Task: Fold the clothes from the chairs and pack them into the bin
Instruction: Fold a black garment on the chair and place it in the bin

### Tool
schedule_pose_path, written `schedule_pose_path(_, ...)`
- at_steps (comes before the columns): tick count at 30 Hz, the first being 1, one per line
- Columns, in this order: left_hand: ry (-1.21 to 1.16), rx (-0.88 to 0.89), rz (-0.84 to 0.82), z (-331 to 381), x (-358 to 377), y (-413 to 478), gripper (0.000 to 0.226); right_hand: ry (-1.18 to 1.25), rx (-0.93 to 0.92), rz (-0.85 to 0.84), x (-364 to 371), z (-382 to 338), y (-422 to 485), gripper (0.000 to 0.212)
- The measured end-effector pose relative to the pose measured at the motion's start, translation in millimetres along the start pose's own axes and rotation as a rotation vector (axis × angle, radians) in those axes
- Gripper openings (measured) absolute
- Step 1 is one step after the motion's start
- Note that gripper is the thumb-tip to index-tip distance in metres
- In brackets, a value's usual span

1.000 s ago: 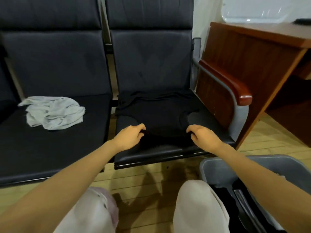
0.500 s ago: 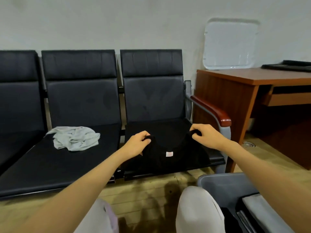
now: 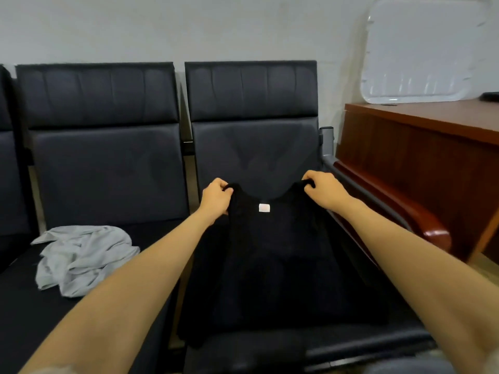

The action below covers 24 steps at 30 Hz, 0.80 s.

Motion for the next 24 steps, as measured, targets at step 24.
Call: schedule_pose_path(24, 0.971, 0.118, -0.337, -160.7, 163.5, -73.2, 0.088, -0.162, 0.141, -0.377, 226.9, 42.8, -99.5, 0.059)
Point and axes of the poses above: each hand's wrist, its own y-axis towards the middle knuckle, its own x-axis out of the palm, z = x × y, the point moved 10 cm from there along y, towards the middle knuckle, and after that the axes turned 8 degrees about -x, right-handed, at the moved point
